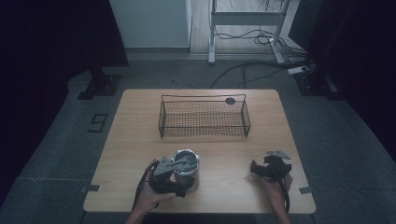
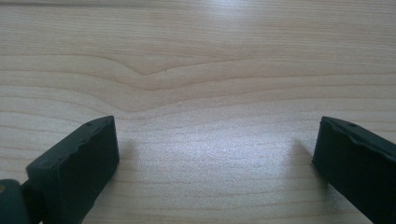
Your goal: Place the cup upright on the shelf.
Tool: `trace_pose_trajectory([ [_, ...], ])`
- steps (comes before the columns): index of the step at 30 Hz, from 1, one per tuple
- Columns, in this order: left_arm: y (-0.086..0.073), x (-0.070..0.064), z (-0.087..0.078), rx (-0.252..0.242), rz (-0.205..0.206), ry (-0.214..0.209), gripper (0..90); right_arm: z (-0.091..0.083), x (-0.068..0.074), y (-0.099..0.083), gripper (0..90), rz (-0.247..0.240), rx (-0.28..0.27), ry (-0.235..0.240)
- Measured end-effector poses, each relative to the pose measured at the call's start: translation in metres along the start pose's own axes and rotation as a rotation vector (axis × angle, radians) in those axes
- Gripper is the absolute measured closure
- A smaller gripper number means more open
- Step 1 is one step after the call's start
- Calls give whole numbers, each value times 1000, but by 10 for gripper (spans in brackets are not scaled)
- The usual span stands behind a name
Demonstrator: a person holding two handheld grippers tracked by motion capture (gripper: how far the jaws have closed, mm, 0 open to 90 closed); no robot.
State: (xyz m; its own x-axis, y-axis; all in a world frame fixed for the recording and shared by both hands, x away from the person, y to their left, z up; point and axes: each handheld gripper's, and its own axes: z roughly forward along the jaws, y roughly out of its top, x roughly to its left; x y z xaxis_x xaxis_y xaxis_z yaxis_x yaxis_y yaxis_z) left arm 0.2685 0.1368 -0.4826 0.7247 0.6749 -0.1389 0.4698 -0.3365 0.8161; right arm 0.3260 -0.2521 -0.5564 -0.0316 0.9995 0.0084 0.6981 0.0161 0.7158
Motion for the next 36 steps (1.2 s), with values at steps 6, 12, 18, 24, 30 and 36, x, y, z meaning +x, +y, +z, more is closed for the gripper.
trace_pose_trajectory([
  [6, 3, -1, 9, 1, 8, 13, 0, 0, 0, 0, 0, 0, 0, 0],
  [12, 1, -4, 11, -18, 24, 36, 8, 0, 0, 0, 0, 0, 0, 0],
  [18, 1, -7, 12, -38, 44, 61, 23, 0, 0, 0, 0, 0, 0, 0],
  [24, 1, -7, 11, -52, 46, 71, 31, 0, 0, 0, 0, 0, 0, 0],
  [30, 2, 0, 7, -71, -6, 65, 36, 0, 0, 0, 0, 0, 0, 1],
  [36, 2, 2, 2, -89, -16, 86, 37, 0, 0, 0, 0, 0, 0, 0],
])
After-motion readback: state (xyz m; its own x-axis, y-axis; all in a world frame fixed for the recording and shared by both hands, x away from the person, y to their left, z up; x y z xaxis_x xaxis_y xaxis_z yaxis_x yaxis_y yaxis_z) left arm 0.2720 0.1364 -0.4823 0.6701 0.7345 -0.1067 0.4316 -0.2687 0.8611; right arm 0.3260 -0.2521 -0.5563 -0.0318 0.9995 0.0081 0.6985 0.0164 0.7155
